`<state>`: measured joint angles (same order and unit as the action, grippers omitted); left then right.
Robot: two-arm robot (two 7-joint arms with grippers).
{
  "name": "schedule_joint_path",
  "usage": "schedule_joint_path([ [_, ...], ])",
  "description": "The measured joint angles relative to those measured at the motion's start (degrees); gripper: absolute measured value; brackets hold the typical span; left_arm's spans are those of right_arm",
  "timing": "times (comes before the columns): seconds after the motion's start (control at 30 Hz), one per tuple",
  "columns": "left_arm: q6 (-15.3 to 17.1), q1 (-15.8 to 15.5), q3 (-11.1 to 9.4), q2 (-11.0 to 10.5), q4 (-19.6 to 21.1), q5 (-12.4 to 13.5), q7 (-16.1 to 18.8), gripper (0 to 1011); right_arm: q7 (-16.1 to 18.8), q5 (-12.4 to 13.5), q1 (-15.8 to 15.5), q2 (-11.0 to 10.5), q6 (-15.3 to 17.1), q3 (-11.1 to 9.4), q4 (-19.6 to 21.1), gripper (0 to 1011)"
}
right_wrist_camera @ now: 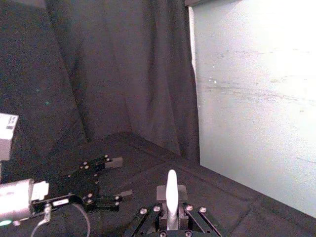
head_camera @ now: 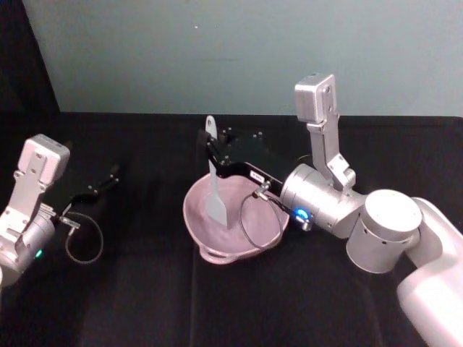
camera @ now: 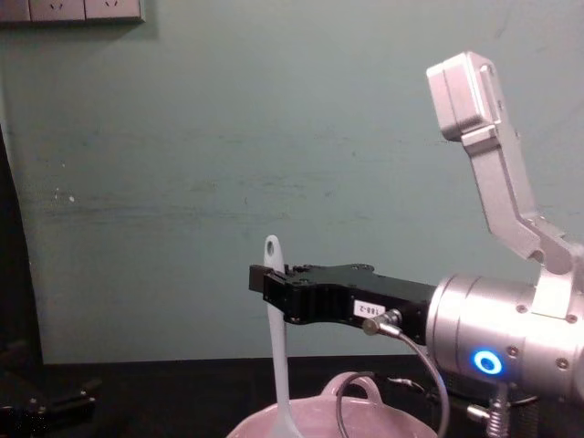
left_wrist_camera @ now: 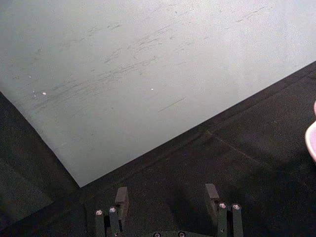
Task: Use the one hand to pick up the spoon and stir the clear water in the bowl.
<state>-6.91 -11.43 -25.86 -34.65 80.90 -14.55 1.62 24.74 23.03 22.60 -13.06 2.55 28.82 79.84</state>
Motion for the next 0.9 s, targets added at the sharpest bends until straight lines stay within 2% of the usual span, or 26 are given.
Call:
schedule_joint_path([
  [0.2, 0.0, 0.0, 0.0, 0.0, 0.0, 0.0, 0.0, 1011, -0.22, -0.09, 1.92, 1.27, -0.57, -0.25, -3.3, 121],
  [0.43, 0.0, 0.0, 0.0, 0.0, 0.0, 0.0, 0.0, 1011, -0.89, -0.31, 3.17, 1.4, -1.04, -1.55, -5.04, 120],
  [0.63, 0.0, 0.0, 0.0, 0.0, 0.0, 0.0, 0.0, 1011, -1.44, -0.31, 3.23, 0.63, -1.05, -2.78, -4.9, 121],
  [0.9, 0.0, 0.0, 0.0, 0.0, 0.0, 0.0, 0.0, 1011, -1.88, -0.36, 1.22, -1.31, 0.02, -3.87, -2.12, 121],
])
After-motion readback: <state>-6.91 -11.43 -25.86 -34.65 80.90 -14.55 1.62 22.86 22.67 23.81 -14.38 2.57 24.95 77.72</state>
